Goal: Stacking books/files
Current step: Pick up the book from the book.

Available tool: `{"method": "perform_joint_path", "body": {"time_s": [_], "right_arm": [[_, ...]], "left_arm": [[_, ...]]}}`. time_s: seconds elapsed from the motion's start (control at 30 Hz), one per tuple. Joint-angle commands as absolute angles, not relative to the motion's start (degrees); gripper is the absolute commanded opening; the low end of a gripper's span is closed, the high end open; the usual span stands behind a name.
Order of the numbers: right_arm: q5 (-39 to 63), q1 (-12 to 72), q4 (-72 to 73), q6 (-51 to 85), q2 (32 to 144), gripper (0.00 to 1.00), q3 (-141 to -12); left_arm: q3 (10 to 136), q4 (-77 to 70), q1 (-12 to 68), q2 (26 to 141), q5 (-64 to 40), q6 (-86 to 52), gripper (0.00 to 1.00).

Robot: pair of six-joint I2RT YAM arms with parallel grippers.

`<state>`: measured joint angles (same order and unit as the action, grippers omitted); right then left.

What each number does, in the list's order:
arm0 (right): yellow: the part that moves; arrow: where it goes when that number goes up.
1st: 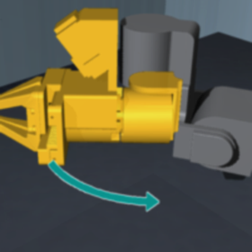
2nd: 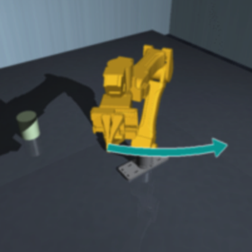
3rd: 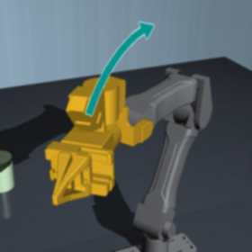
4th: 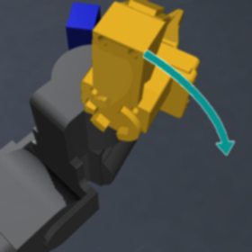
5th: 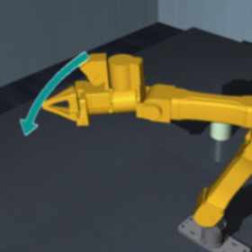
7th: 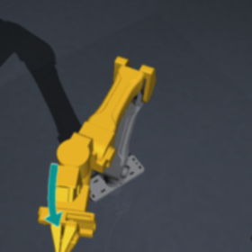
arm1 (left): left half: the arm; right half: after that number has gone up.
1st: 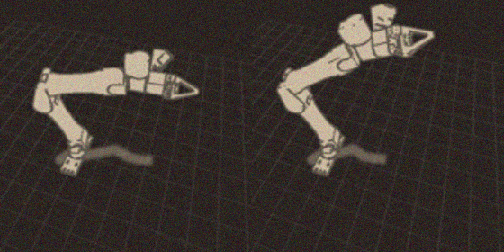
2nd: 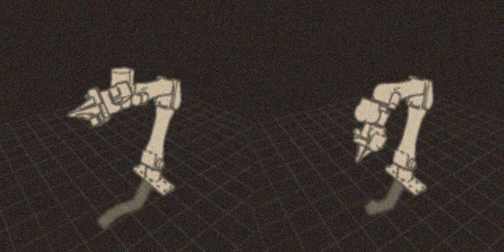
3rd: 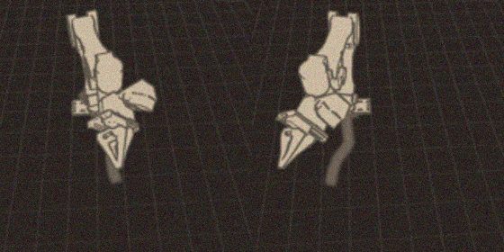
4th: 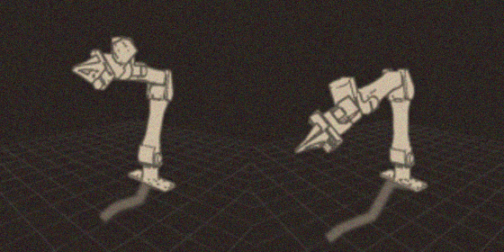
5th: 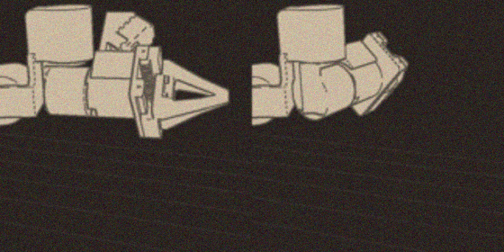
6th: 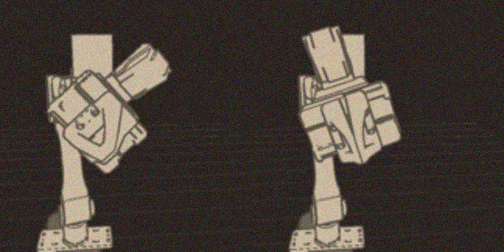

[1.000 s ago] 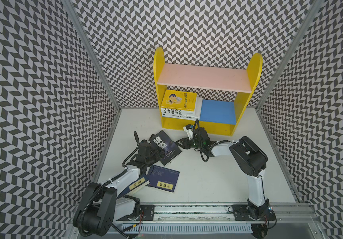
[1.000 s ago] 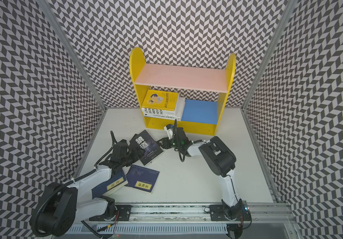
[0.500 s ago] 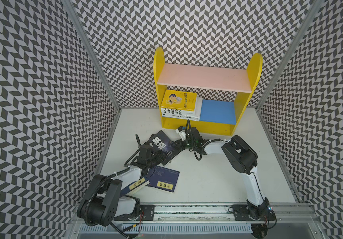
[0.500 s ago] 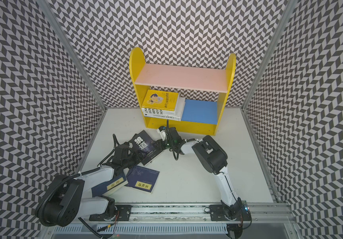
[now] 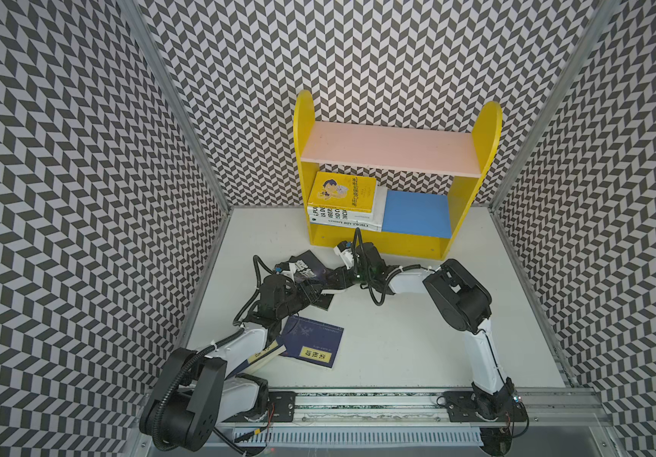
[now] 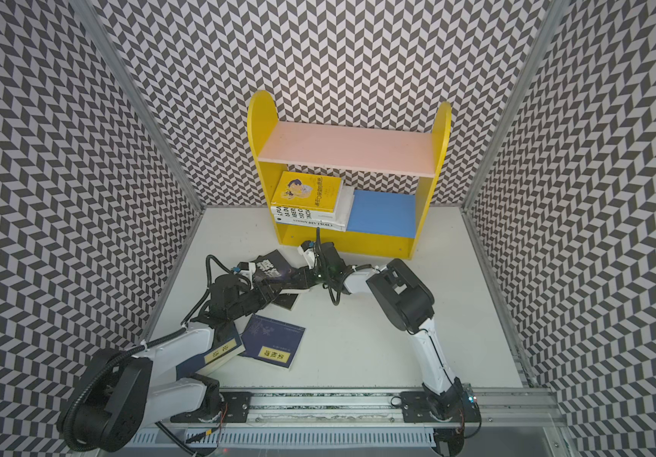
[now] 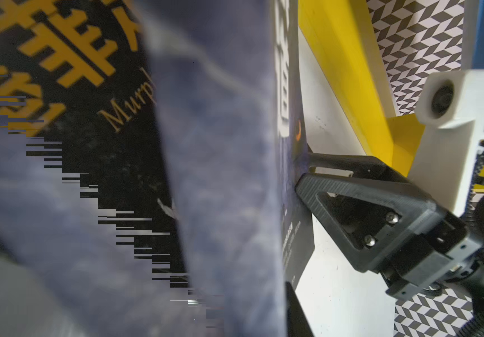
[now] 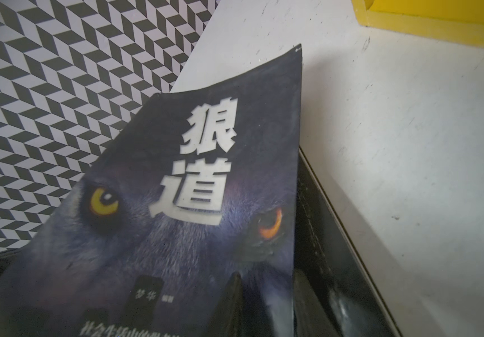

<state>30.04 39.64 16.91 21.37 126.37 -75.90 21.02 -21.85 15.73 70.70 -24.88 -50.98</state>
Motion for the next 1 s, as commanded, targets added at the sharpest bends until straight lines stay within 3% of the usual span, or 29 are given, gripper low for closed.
{"method": "perform_joint_path", "body": {"time_s": [0.0,0.23,0.5,0.97], "right_arm": [[31.5,41.1,13.4,19.7,128.2,0.27,-76.1],[31.3,41.0,12.9,19.6,128.4,0.27,-76.4],[29.7,40.8,12.4,19.7,127.4,0.29,-76.3],[35.6,37.0,15.7,19.2,115.3,0.49,-75.0]], "left_arm": [[24.5,-21.0,15.4,72.7,-24.5,-50.8,0.49],[25.8,-14.3,15.4,73.6,-22.2,-48.7,0.48],[25.6,-12.0,14.8,73.6,-21.7,-47.7,0.32],[25.0,-11.8,14.7,67.5,-24.5,-46.3,0.0]]}}
